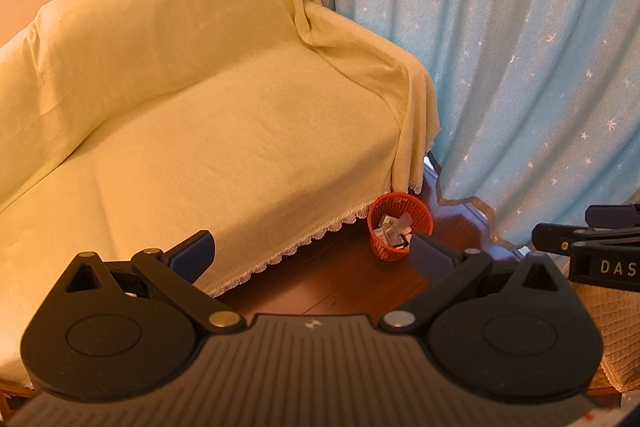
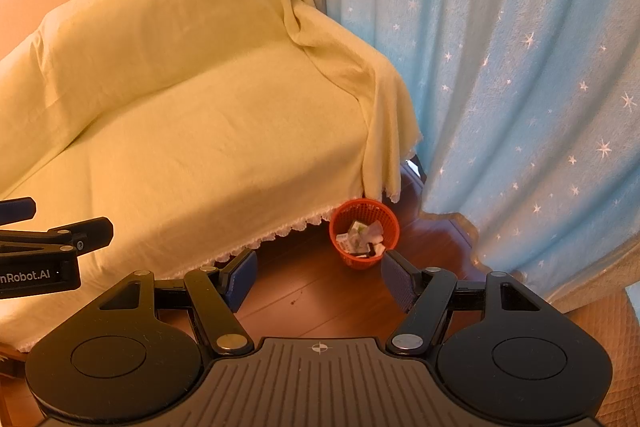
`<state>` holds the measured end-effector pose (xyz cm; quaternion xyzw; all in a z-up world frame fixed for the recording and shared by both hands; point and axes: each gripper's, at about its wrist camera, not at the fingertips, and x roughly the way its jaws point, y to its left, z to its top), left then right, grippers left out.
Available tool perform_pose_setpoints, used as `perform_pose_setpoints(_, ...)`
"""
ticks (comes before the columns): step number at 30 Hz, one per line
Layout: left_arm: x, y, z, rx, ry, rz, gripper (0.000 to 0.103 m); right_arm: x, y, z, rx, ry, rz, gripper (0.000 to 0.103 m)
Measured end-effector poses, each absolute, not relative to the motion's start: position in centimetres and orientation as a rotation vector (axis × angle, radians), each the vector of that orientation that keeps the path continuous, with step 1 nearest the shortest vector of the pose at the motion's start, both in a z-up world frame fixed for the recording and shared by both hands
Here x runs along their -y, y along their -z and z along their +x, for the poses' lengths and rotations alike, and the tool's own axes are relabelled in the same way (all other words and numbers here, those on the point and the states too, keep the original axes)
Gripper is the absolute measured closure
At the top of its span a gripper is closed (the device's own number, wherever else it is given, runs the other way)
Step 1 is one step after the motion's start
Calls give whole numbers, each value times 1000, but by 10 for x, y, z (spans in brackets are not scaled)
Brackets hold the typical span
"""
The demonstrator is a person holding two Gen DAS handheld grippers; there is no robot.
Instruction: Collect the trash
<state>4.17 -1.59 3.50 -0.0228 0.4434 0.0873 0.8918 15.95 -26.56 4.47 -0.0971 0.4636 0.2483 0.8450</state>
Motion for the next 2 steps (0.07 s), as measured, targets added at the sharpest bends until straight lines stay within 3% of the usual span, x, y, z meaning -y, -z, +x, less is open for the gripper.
perform_pose_setpoints(2,18,-35,41,-910,-190,-47,1,265,-45,160,-978,-523,-204,37)
